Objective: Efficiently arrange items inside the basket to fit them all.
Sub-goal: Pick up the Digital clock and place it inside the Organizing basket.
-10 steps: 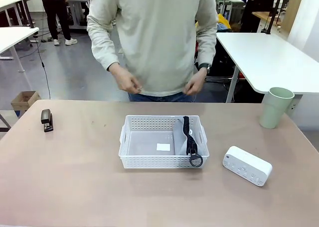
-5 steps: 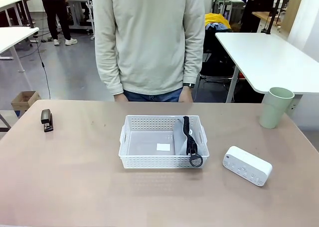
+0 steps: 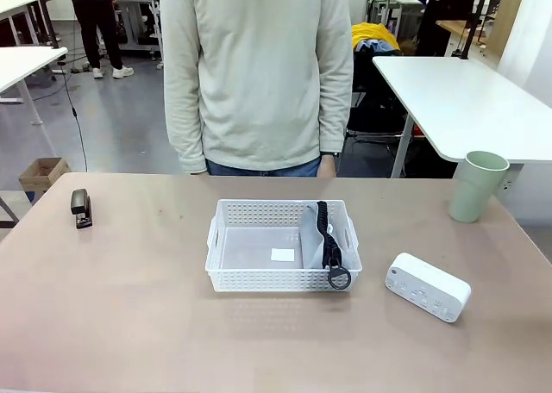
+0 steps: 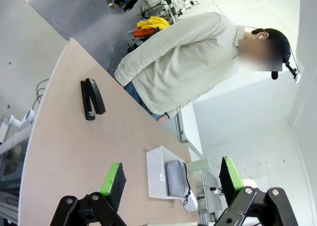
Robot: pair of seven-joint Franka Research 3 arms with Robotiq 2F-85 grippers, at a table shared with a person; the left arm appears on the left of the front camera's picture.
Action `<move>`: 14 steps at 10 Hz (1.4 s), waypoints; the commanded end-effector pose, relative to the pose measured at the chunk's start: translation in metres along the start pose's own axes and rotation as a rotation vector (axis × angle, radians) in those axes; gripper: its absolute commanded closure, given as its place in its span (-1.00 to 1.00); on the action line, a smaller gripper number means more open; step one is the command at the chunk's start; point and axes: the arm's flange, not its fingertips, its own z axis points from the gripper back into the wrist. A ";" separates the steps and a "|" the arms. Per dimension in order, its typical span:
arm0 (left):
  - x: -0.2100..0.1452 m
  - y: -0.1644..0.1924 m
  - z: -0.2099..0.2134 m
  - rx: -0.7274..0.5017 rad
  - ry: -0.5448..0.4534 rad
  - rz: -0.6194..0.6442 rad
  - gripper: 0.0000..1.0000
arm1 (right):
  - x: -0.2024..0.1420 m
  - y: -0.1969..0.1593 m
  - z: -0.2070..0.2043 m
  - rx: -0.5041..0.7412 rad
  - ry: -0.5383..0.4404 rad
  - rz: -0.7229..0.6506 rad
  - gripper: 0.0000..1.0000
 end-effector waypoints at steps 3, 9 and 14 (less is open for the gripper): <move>0.001 0.000 0.001 -0.021 -0.010 -0.028 -1.00 | -0.116 0.030 -0.144 -0.246 0.477 0.597 -1.00; 0.001 0.000 0.001 -0.021 -0.010 -0.028 -1.00 | -0.047 0.086 -0.158 -0.348 0.403 0.654 -1.00; 0.001 0.000 0.001 -0.021 -0.010 -0.028 -1.00 | -0.033 0.026 -0.219 -0.558 0.227 0.503 -1.00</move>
